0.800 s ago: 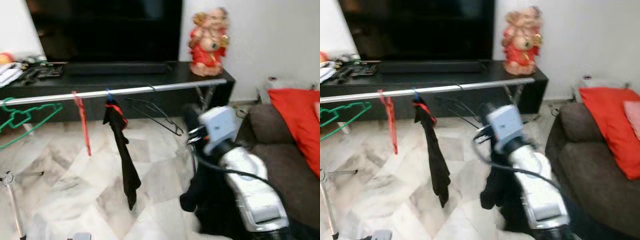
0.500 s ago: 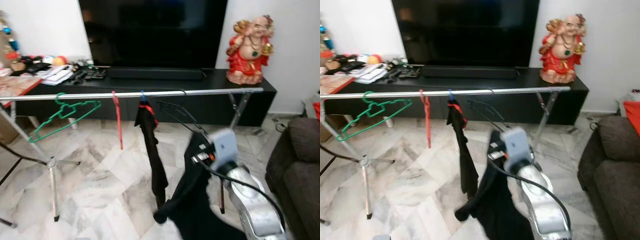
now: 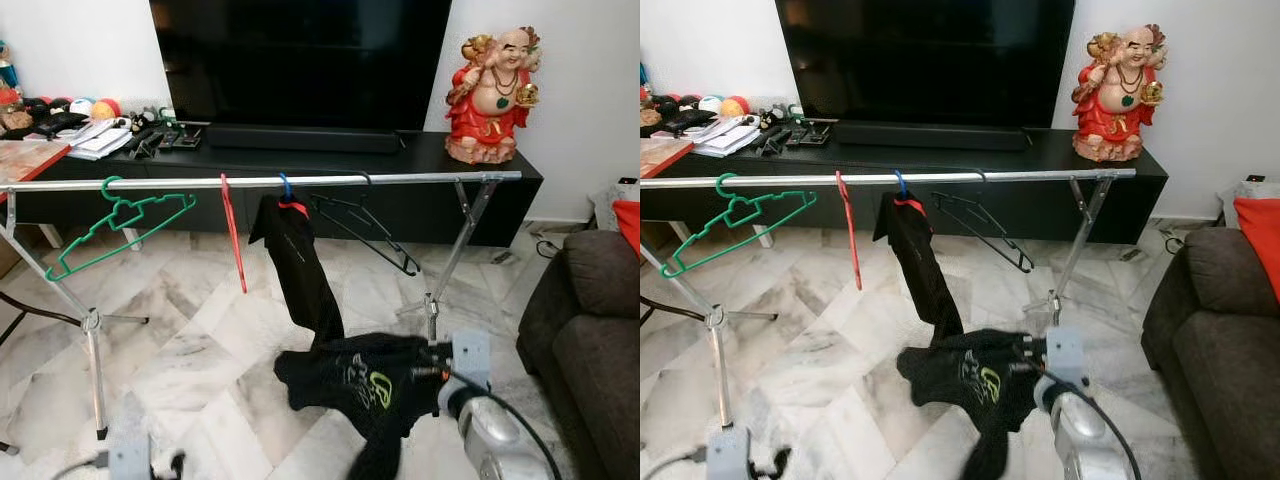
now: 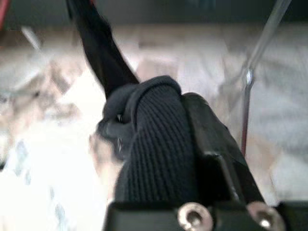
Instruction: Hang hanger
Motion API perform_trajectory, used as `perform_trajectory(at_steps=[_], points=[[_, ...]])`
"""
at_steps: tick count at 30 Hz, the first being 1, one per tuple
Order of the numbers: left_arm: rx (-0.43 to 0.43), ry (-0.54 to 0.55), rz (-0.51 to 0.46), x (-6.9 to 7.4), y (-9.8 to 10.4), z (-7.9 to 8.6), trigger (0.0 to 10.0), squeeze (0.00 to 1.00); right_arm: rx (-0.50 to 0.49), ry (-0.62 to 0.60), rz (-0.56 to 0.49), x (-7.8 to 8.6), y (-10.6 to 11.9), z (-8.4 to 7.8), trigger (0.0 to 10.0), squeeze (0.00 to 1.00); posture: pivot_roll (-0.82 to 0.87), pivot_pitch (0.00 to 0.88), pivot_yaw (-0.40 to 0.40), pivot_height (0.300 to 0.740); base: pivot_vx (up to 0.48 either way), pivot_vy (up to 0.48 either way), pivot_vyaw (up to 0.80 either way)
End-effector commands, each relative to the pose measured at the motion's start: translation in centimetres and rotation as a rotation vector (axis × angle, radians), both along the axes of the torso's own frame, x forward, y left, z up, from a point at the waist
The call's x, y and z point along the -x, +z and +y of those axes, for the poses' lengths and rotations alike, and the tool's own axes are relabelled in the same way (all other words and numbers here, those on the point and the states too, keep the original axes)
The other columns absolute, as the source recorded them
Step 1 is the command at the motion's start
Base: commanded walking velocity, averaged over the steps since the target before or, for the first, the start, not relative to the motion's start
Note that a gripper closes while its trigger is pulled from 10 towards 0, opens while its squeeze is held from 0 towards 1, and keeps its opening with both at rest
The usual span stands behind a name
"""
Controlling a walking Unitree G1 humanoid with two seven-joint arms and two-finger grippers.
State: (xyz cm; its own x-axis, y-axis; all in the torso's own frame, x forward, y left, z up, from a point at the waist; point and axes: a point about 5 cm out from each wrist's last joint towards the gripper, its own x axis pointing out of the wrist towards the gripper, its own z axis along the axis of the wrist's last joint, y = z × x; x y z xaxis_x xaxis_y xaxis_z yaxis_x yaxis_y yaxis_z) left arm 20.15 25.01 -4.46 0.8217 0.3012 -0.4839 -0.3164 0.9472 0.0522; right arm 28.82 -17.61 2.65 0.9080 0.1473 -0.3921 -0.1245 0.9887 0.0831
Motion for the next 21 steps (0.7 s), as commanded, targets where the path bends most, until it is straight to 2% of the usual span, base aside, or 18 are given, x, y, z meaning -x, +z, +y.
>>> perform_trajectory(at_steps=[1,2,3,4,5,9,11,17,21], points=[[-0.036,0.024,-0.101,-0.7,1.4,0.8,10.0,0.00,-0.003,0.018,-0.035,-0.7,0.5,0.2,10.0,0.00,-0.01,0.004,0.019,0.740,0.000,0.000,0.00],[-0.050,0.020,-0.143,-1.0,2.0,0.9,10.0,0.00,-0.005,0.023,-0.029,-0.6,0.3,0.2,10.0,0.00,-0.01,0.003,0.019,0.740,0.000,0.000,0.00],[-0.084,-0.006,-0.235,-1.6,3.6,0.7,10.0,0.00,0.004,0.034,-0.005,-0.5,-0.4,0.2,10.0,0.00,0.00,0.002,0.018,0.740,0.000,0.000,0.00],[-0.084,-0.006,-0.235,-1.6,3.6,0.7,10.0,0.00,0.004,0.034,-0.005,-0.5,-0.4,0.2,10.0,0.00,0.00,0.002,0.018,0.740,0.000,0.000,0.00],[-0.113,-0.034,-0.313,-2.1,5.0,0.1,10.0,0.00,0.017,0.038,0.025,-0.3,-1.1,0.2,10.0,0.00,0.00,0.001,0.017,0.740,0.000,0.000,0.00],[-0.142,-0.079,-0.426,-2.6,7.3,-1.5,10.0,0.00,0.026,0.020,0.064,-0.1,-2.3,-0.1,10.0,0.00,0.02,0.000,0.013,0.740,0.000,0.000,0.00],[-0.146,-0.085,-0.446,-2.7,7.8,-1.7,10.0,0.00,0.041,0.022,0.059,-0.1,-2.2,-0.2,10.0,0.00,0.02,0.000,0.014,0.740,0.000,0.000,0.00],[-0.114,-0.098,-0.521,-3.9,10.5,-3.0,10.0,0.00,-0.021,0.016,0.012,-0.7,-1.7,0.1,10.0,0.00,0.01,0.000,0.022,0.740,0.000,0.000,0.00],[-0.165,-0.136,-0.562,-5.0,12.0,-3.5,10.0,0.00,0.014,0.053,0.017,-0.5,-2.0,0.3,10.0,0.00,0.02,0.000,0.025,0.740,0.271,0.000,0.00]])
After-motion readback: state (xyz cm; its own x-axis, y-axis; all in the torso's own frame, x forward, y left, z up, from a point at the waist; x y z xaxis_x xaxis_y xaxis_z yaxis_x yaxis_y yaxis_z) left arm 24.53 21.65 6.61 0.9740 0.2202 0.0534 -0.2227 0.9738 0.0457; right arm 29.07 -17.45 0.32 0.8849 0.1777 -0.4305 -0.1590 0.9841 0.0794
